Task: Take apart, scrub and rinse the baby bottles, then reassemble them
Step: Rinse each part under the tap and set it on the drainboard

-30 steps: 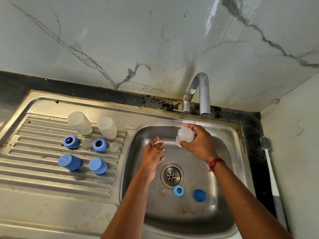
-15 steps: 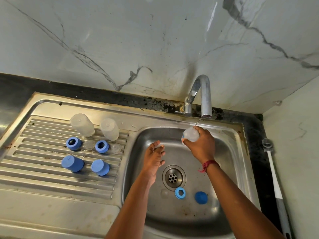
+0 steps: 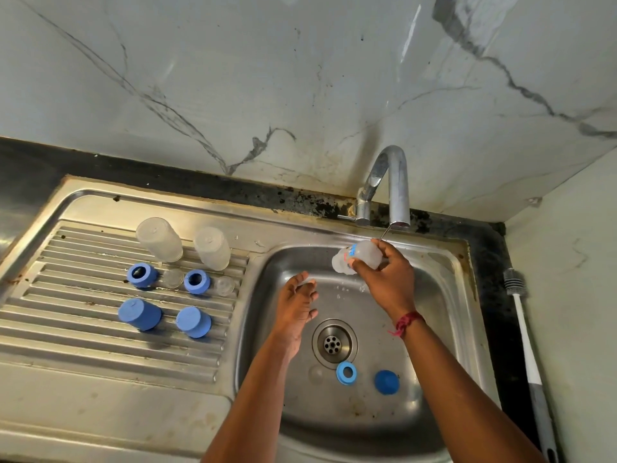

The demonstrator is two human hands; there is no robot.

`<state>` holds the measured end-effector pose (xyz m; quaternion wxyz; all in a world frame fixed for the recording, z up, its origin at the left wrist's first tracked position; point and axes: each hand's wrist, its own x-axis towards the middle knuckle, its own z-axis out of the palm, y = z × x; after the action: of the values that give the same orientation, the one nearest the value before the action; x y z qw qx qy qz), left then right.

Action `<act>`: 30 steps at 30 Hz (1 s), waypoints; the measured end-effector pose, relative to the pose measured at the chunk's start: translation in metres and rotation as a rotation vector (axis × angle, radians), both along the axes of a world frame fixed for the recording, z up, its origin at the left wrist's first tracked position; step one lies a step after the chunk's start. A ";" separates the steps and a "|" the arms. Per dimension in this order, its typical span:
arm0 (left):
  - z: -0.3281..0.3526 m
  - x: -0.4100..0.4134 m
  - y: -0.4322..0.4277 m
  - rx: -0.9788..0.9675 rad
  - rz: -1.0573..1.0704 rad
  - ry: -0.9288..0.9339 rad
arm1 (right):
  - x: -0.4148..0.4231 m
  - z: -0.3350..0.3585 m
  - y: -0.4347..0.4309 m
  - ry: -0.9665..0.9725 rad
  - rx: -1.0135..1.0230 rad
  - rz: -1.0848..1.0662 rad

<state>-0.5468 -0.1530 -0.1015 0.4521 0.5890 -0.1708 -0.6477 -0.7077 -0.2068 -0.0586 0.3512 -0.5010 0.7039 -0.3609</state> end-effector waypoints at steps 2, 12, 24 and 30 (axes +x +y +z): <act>0.003 -0.001 0.000 -0.006 -0.005 0.006 | -0.002 0.001 0.006 -0.276 0.067 -0.074; 0.017 -0.003 0.005 -0.035 -0.034 -0.010 | -0.021 -0.022 0.028 -0.708 0.232 -0.053; 0.026 0.006 0.024 -0.052 -0.037 -0.046 | -0.017 -0.026 0.057 -0.414 0.259 0.084; 0.027 0.014 0.041 -0.039 -0.101 -0.118 | -0.020 -0.033 0.070 0.195 0.198 0.283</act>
<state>-0.5330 -0.1120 -0.0740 0.4196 0.6078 -0.2392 -0.6303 -0.7274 -0.1368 -0.0917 0.3761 -0.5905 0.6892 -0.1867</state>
